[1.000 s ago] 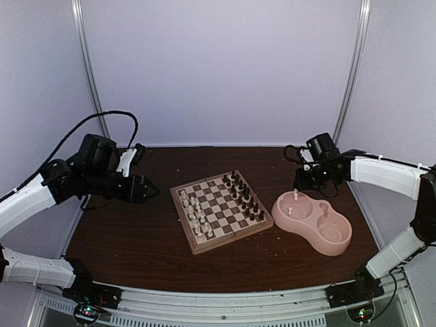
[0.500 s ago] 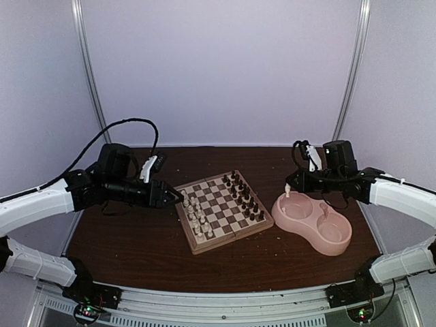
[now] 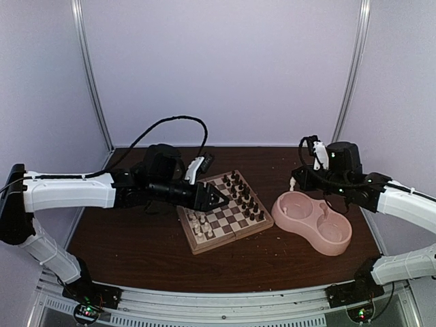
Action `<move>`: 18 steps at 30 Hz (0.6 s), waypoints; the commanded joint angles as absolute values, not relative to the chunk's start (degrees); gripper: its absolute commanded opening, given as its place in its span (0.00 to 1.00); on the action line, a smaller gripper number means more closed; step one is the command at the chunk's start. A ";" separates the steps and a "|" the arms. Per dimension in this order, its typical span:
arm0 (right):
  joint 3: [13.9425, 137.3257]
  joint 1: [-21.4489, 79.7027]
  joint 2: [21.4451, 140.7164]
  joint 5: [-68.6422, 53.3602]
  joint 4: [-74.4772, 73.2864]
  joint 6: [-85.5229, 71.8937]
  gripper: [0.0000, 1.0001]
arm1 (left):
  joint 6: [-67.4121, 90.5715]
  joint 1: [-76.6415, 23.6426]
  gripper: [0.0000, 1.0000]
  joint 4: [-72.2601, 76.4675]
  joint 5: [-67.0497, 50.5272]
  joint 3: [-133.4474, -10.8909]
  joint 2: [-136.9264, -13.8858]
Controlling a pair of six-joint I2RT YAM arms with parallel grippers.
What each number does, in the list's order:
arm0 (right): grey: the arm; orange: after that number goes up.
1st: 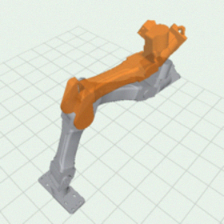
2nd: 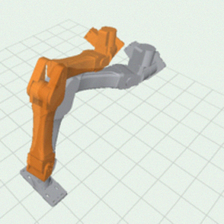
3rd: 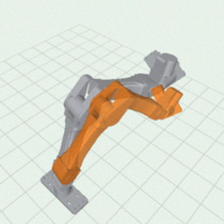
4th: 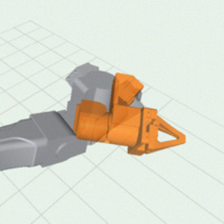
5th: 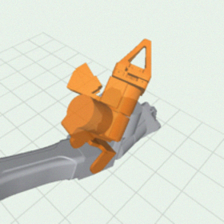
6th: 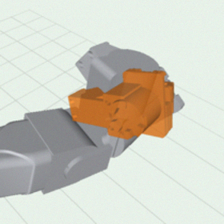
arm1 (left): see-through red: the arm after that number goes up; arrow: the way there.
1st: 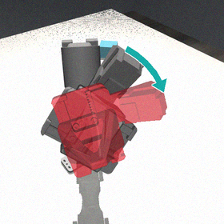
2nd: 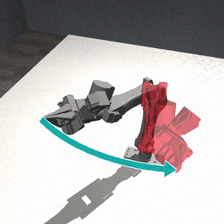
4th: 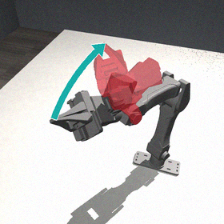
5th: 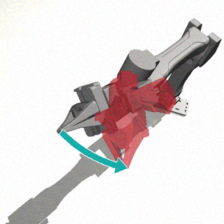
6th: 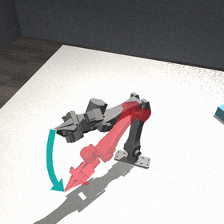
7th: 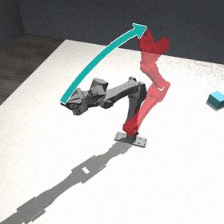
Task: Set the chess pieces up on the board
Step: Pass from the right arm to the left
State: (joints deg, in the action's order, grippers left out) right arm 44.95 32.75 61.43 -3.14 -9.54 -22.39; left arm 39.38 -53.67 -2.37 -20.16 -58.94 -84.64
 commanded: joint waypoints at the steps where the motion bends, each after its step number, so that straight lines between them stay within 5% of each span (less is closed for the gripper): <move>1: 44.28 32.59 62.67 10.24 -15.15 -22.36 0.09 | 38.31 -53.94 0.53 1.40 -18.61 -62.66 -86.04; 18: 44.76 32.51 65.39 2.73 -13.08 -25.25 0.09 | 33.61 -56.03 0.56 -2.20 -16.98 -66.80 -90.23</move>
